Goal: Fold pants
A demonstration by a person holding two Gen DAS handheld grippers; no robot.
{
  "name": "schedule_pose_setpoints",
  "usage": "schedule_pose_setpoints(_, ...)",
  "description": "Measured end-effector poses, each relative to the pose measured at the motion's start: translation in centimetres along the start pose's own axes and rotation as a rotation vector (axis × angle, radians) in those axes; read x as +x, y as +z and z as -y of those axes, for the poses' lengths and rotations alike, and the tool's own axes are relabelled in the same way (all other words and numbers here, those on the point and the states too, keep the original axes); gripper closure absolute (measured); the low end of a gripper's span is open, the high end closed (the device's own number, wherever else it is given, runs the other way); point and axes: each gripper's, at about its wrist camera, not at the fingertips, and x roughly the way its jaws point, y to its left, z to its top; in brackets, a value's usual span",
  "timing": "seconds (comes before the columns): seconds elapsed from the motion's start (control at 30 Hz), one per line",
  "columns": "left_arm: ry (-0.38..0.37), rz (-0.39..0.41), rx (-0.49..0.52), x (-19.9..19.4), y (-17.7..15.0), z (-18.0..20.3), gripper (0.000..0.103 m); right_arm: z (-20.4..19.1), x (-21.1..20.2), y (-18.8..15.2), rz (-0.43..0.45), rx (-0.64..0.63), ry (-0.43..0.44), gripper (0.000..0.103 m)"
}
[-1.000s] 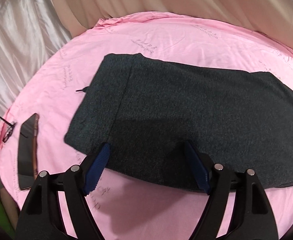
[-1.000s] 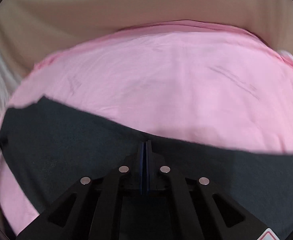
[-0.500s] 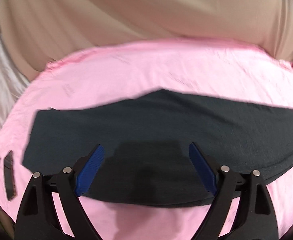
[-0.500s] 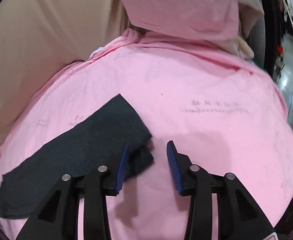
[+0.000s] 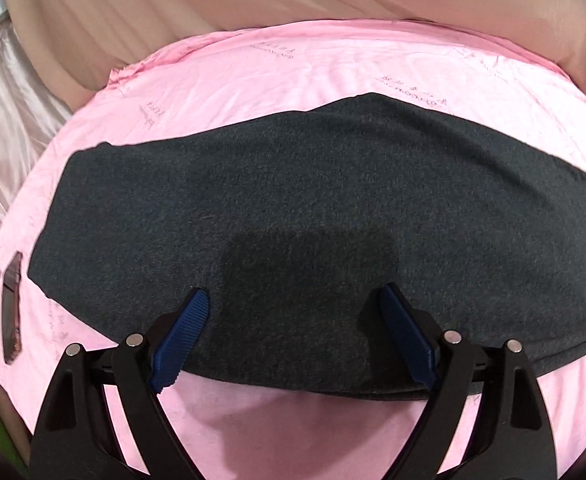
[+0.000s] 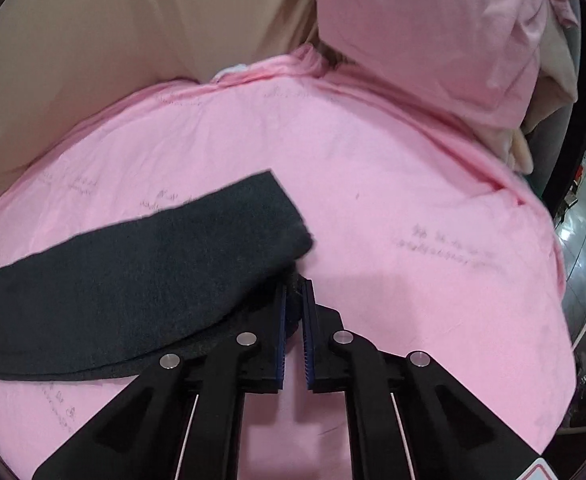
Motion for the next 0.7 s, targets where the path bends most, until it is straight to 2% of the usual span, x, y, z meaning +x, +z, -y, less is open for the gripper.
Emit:
schedule_pose_setpoints(0.07, 0.004, 0.007, 0.013, 0.0, -0.2, 0.1, 0.016, 2.2, 2.1, -0.3, -0.07, 0.051, 0.015, 0.098)
schedule_pose_setpoints(0.2, 0.002, 0.011, 0.006, -0.1, -0.4, 0.0, 0.013, 1.7, 1.9, -0.7, -0.067, 0.033, 0.023, 0.097)
schedule_pose_setpoints(0.37, -0.009, 0.02, -0.014, -0.6, -0.3, -0.8, 0.015, 0.2, -1.0, 0.4, 0.031, 0.053, 0.034, 0.092)
schedule_pose_setpoints(0.4, -0.02, 0.03, -0.03, -1.0, -0.3, -1.2, 0.015, -0.3, -0.9, 0.6, 0.026, 0.036, 0.039, 0.089)
schedule_pose_setpoints(0.5, -0.054, 0.067, -0.085, -2.0, 0.0, -2.6, 0.015, -0.2, 0.6, 1.0, -0.029, 0.038, -0.013, 0.073)
schedule_pose_setpoints(0.53, -0.053, 0.078, -0.096, -2.2, 0.0, -3.0, 0.014, 0.4, 1.1, 0.8, -0.058, 0.074, -0.012, 0.068)
schedule_pose_setpoints(0.6, -0.031, 0.101, -0.112, -2.8, -0.2, -4.3, 0.014, 1.5, 0.9, -0.4, -0.046, 0.14, 0.024, 0.061)
schedule_pose_setpoints(0.63, -0.027, 0.106, -0.12, -2.8, -0.3, -4.8, 0.013, 1.8, 0.9, -0.7, -0.043, 0.16, 0.031, 0.05)
schedule_pose_setpoints(0.7, -0.027, 0.107, -0.152, -2.6, -0.3, -6.5, 0.013, 2.1, 1.1, -1.2, -0.05, 0.182, 0.037, 0.045)
